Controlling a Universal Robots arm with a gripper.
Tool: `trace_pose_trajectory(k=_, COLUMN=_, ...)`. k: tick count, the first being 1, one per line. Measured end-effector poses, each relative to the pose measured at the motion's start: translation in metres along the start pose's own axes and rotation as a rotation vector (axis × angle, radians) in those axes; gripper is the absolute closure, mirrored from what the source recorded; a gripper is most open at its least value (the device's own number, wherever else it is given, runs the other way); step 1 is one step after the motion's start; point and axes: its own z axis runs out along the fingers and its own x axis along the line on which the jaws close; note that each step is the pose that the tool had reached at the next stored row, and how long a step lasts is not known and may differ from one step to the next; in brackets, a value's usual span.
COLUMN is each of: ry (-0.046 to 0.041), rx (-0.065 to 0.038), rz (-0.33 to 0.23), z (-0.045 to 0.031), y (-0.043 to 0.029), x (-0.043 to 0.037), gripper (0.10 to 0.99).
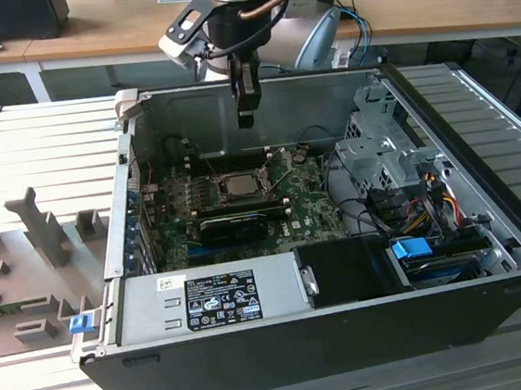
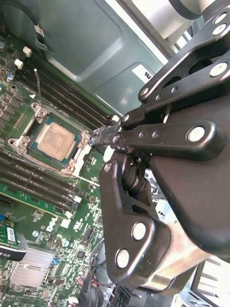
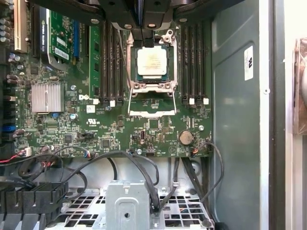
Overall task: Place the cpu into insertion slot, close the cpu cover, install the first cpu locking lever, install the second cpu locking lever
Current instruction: 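Close the cpu cover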
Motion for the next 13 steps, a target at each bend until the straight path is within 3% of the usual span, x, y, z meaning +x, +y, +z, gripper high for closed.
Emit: trace_pose_trajectory(k=13, ry=0.0001, rx=0.000, rz=0.000, z=-0.0188, y=0.0005, x=0.0000, gripper=0.980)
